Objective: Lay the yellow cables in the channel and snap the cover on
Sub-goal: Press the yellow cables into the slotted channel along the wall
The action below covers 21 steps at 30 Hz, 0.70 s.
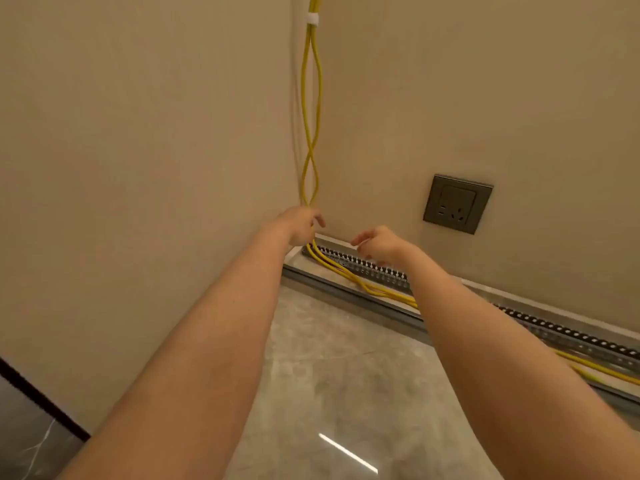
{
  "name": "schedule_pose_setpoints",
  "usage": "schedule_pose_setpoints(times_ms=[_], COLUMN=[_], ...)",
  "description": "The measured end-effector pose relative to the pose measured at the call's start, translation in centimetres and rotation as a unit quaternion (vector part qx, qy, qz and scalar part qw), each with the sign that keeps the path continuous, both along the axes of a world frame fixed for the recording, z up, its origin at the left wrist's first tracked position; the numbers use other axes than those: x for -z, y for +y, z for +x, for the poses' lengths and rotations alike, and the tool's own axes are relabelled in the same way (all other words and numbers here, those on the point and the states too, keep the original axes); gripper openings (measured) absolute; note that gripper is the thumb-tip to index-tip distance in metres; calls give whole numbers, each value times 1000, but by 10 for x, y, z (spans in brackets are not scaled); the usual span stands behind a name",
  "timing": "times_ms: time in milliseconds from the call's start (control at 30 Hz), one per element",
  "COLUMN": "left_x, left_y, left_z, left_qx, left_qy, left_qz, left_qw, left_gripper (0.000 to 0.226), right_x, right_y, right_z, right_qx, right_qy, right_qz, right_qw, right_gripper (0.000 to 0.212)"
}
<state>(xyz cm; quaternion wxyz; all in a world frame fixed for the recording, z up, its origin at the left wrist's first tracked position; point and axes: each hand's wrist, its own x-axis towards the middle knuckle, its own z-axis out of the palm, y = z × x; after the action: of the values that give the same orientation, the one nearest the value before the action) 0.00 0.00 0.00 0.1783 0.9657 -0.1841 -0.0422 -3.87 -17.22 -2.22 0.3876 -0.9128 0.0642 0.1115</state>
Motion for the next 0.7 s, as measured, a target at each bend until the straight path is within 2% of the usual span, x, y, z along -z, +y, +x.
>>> schedule_pose_setpoints(times_ms=[200, 500, 633, 700], left_x=[19, 41, 51, 55], left_y=[0, -9, -17, -19], left_z=[11, 32, 38, 38], left_qx=[9, 40, 53, 58], left_qy=[20, 20, 15, 3], left_qz=[16, 29, 67, 134], left_qw=[1000, 999, 996, 989], left_gripper=[38, 48, 44, 45], right_x=[28, 54, 56, 57], right_y=[-2, 2, 4, 2], right_z=[-6, -4, -8, -9], right_qx=[-22, -78, -96, -108], right_qy=[40, -13, -10, 8], right_qz=[-102, -278, -364, -374], right_qw=[994, 957, 926, 921], right_gripper=[35, 26, 10, 10])
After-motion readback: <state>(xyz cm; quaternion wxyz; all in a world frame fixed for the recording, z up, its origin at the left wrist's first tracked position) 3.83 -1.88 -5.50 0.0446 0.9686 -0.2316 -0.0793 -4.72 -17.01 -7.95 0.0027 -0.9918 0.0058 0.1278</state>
